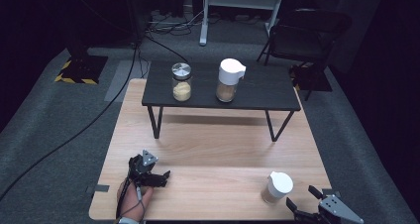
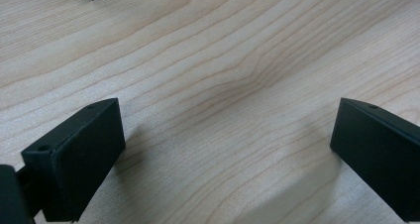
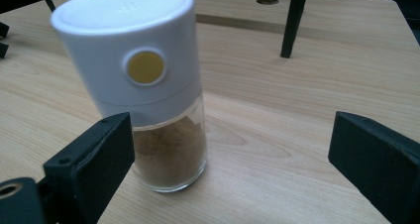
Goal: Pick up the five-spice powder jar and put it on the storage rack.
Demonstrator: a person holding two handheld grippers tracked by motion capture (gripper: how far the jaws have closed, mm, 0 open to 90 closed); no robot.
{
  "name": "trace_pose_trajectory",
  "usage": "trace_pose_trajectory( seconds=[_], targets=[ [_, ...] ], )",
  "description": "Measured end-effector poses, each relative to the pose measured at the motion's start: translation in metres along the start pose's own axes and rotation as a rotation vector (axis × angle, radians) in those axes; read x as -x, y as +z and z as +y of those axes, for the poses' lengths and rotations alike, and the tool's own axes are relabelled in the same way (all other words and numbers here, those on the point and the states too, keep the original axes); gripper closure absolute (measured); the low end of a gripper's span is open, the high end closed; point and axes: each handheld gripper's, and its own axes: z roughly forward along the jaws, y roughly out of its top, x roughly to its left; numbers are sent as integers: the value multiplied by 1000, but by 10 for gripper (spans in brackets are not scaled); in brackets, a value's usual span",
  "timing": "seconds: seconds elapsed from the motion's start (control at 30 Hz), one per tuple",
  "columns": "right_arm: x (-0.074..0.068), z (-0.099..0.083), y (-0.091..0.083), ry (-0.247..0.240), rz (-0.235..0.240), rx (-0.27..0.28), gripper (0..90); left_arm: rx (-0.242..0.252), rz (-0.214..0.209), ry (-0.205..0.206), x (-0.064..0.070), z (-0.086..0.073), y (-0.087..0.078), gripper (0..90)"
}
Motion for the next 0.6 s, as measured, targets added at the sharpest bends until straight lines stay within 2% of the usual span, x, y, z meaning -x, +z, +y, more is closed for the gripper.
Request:
trace_pose_trajectory(
  seconds=[0.6],
  targets=[
    [-17,5,9,-44,16,-2,40,0,0,0,0,0,0,5]
  ],
)
